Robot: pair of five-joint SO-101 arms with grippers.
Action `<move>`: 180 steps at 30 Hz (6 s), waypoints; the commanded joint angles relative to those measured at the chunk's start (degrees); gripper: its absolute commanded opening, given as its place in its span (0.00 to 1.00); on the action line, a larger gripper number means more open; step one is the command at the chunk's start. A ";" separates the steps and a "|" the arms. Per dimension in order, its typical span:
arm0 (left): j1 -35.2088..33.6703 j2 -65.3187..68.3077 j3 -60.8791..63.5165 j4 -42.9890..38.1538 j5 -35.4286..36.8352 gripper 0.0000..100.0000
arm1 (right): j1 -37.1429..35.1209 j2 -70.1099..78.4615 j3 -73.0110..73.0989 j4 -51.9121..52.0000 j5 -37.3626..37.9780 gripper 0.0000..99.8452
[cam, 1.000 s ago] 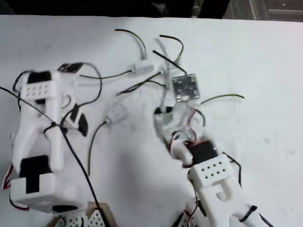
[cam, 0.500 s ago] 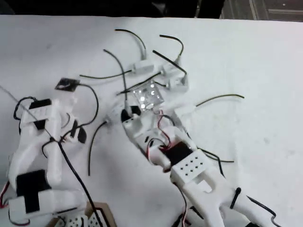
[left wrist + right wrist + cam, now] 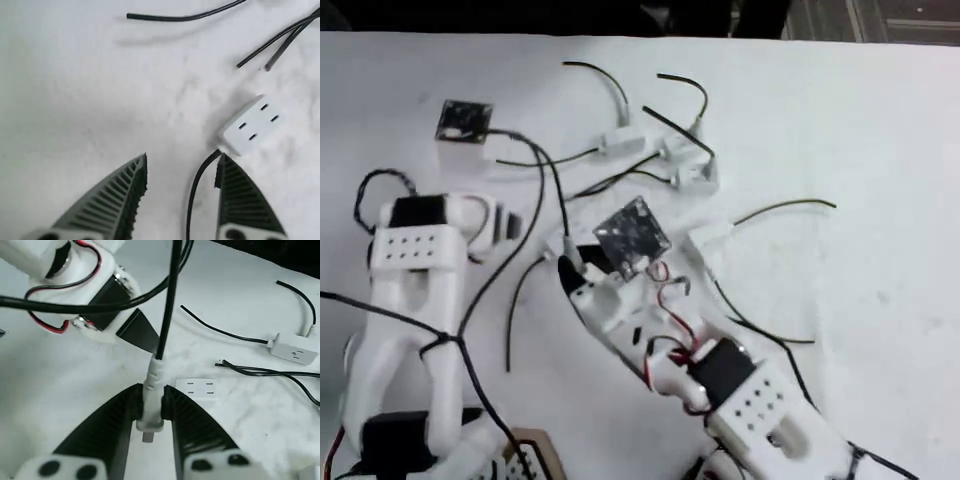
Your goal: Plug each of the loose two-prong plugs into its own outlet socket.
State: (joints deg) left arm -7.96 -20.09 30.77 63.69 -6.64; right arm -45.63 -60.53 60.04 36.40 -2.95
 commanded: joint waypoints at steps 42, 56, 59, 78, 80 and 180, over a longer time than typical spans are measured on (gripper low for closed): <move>32.31 -67.74 21.45 3.08 6.15 0.02 | -5.67 -28.26 1.67 12.88 -9.49 0.02; 34.59 -67.91 21.45 2.46 5.80 0.02 | -9.45 -28.70 4.92 13.67 -8.79 0.02; 37.05 -67.91 21.98 2.64 2.73 0.02 | -11.47 -28.70 4.92 13.76 -7.91 0.02; 30.46 -68.00 14.68 7.38 -0.18 0.02 | -7.16 -28.18 5.01 14.46 -6.77 0.02; 25.36 -68.00 11.78 8.88 -0.18 0.02 | -5.14 -28.18 5.36 13.05 -5.63 0.02; -8.92 -67.91 49.58 -18.37 5.36 0.02 | 6.90 76.88 -37.71 11.21 15.47 0.02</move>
State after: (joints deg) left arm -16.48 -87.43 80.70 46.64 -1.36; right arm -37.45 12.00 25.23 41.76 12.35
